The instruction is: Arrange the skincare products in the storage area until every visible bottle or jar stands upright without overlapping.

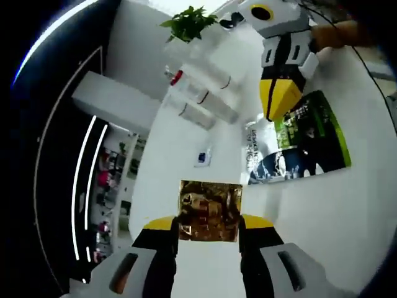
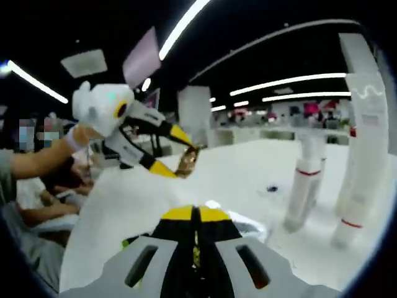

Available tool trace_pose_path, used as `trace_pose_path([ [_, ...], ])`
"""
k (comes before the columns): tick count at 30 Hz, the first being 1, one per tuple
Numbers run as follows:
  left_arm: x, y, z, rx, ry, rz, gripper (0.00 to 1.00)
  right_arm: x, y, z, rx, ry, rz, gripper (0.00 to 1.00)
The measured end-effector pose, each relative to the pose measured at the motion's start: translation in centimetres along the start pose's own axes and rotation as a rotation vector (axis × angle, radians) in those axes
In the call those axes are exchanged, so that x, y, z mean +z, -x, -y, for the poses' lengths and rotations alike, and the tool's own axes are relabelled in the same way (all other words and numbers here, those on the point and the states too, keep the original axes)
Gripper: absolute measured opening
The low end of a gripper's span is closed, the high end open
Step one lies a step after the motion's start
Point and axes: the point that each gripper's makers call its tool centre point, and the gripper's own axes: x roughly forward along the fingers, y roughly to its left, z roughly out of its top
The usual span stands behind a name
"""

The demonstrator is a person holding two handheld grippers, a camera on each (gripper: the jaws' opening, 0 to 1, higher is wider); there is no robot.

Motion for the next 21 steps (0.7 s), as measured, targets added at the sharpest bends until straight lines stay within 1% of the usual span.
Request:
trace_pose_path([
  [2, -0.1, 0.1, 0.0, 0.044, 0.001, 0.029, 0.39, 0.4, -0.8, -0.1, 0.006, -0.033, 0.011, 0.00],
  [3, 0.0, 0.3, -0.2, 0.075, 0.000, 0.050, 0.39, 1.3, -1.4, -0.3, 0.026, -0.112, 0.050, 0.00],
  [5, 0.4, 0.8, -0.4, 0.134, -0.036, 0.103, 0.39, 2.5, -2.1, -0.6, 0.069, -0.172, 0.105, 0.00],
  [6, 0.7, 1.0, -0.5, 0.168, -0.030, 0.131, 0.39, 3.0, -2.4, -0.5, 0.076, -0.192, 0.116, 0.00],
  [7, 0.9, 1.3, -0.6, 0.200, -0.030, 0.156, 0.39, 3.2, -2.8, -0.4, 0.075, -0.187, 0.113, 0.00],
  [9, 1.1, 1.6, -0.8, 0.238, -0.042, 0.179, 0.39, 4.0, -3.5, 0.1, 0.060, -0.177, 0.130, 0.00],
  [10, 1.2, 1.8, -1.1, 0.289, -0.085, 0.190, 0.39, 5.1, -4.1, 0.6, 0.046, -0.217, 0.182, 0.01],
  [11, 1.3, 1.8, -1.1, 0.324, -0.111, 0.194, 0.39, 5.7, -4.3, 0.7, 0.054, -0.234, 0.207, 0.02],
  [12, 1.2, 1.6, -0.9, 0.323, -0.123, 0.187, 0.39, 6.4, -4.6, 0.6, 0.080, -0.244, 0.247, 0.05],
  [13, 1.1, 1.3, -0.6, 0.320, -0.127, 0.181, 0.39, 6.5, -4.7, 0.5, 0.091, -0.233, 0.257, 0.08],
  [14, 1.2, 1.4, -0.7, 0.351, -0.124, 0.187, 0.39, 6.5, -4.8, 0.2, 0.100, -0.222, 0.249, 0.14],
  [15, 1.5, 1.3, -0.8, 0.374, -0.129, 0.207, 0.39, 6.7, -4.7, -0.4, 0.134, -0.186, 0.257, 0.19],
  [16, 1.5, 1.1, -0.4, 0.362, -0.135, 0.212, 0.39, 6.5, -4.5, -0.4, 0.126, -0.198, 0.260, 0.22],
  [17, 1.6, 1.0, -0.2, 0.362, -0.122, 0.217, 0.39, 6.2, -4.5, -0.4, 0.127, -0.215, 0.245, 0.22],
  [18, 1.8, 1.0, -0.2, 0.370, -0.112, 0.230, 0.39, 6.0, -4.4, -0.5, 0.128, -0.212, 0.235, 0.20],
  [20, 2.5, 1.3, 0.1, 0.378, -0.110, 0.259, 0.39, 5.6, -4.2, -0.2, 0.101, -0.174, 0.226, 0.15],
  [21, 2.8, 1.5, 0.2, 0.384, -0.111, 0.271, 0.39, 5.6, -4.2, -0.2, 0.101, -0.170, 0.227, 0.14],
])
